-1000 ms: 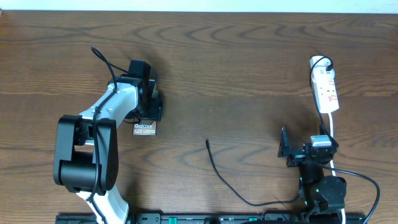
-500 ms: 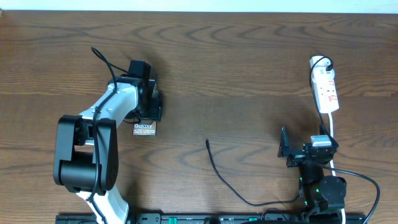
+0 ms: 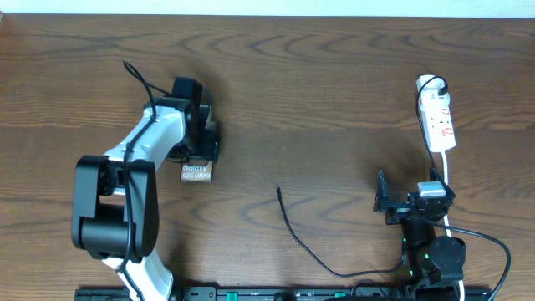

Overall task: Plug charger to phone and switch on socket
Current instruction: 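Lift the phone with the left gripper and tilt it upright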

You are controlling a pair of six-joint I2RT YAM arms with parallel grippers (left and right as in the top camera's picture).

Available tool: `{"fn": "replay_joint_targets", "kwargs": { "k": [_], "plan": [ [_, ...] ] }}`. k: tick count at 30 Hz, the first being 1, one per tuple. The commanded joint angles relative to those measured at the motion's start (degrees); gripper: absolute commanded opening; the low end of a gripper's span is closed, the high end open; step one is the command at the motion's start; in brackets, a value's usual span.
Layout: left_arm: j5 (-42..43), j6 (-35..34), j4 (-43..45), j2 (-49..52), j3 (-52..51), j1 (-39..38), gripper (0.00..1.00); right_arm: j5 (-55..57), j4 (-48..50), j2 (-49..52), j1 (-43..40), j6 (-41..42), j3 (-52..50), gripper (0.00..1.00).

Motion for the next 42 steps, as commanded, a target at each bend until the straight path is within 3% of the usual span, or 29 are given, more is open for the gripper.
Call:
{"fn": "replay_joint_targets", "kwargs": {
  "k": [1,11,17,21,33,42],
  "plan": [
    [3.3,-1.1,0.1,-6.6,5.2,0.1,0.08,-0.3,-0.2,0.0,0.2,0.5,-0.1,0.99],
    [5.4,-11.0,0.4,-20.8,5.9,0.1,0.07,-0.3,-0.2,0.0,0.2,0.5,-0.1,0.99],
    [13.0,-14.6,0.1,-27.2,5.9,0.1,0.08,-0.3,-0.2,0.0,0.2,0.5,-0.1,0.99],
    [16.7,-20.9,0.2,-30.3,5.9,0.1,0.08,-0.3,-0.2,0.0,0.2,0.5,-0.1,0.99],
    [21.7,-58.8,3.4,-35.6,5.9,0.6,0.07,-0.3,-0.2,0.0,0.2,0.5,-0.1,0.99],
    [39.1,-81.0,7.0,-36.5,5.9,8.3,0.08,-0.3,-0.2,0.0,0.2,0.5,-0.1,0.99]
  ]
}}
